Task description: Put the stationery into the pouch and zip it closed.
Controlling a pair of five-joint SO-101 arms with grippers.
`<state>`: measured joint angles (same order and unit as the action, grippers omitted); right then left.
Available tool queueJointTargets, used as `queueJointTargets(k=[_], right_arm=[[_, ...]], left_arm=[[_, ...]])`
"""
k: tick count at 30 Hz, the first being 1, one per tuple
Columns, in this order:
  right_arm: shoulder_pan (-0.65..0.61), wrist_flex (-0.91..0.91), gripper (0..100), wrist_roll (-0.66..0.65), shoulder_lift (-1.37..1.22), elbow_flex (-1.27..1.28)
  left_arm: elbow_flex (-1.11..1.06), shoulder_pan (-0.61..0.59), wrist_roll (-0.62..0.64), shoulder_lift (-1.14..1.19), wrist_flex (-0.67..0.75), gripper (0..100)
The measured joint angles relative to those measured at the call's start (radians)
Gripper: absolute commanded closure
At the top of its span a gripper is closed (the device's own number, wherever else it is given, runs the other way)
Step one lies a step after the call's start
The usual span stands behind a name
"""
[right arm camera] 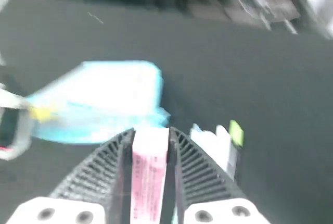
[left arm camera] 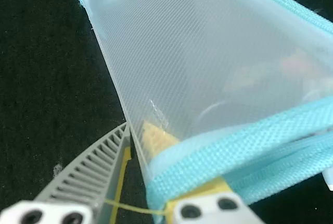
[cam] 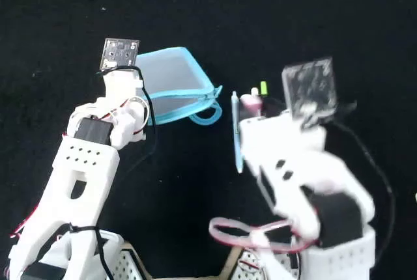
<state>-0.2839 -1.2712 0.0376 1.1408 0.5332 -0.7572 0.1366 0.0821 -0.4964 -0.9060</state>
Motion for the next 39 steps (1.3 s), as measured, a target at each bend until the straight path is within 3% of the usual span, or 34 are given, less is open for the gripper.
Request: queueJointTargets(k=[8, 13, 24, 30, 39], right_arm=[[-0.29, 0.528, 98.6, 0.025, 0.232, 0.428], [-0.338, 0.835, 98.6, 0.025, 0.334, 0.68], [-0.351, 1.315, 98.6, 0.025, 0.377, 1.057], [-0.322, 1.504, 98.6, 0.025, 0.377, 1.155], [-0.278, 1.517, 98.7, 0.031, 0.377, 1.162]], left_arm=[[0.0, 0.0, 0.0, 0.0, 0.0, 97], [0.0, 0.0, 0.0, 0.0, 0.0, 97], [0.0, 0.0, 0.0, 0.0, 0.0, 97], [0.0, 0.0, 0.0, 0.0, 0.0, 97], [0.0, 0.0, 0.0, 0.0, 0.0, 97]])
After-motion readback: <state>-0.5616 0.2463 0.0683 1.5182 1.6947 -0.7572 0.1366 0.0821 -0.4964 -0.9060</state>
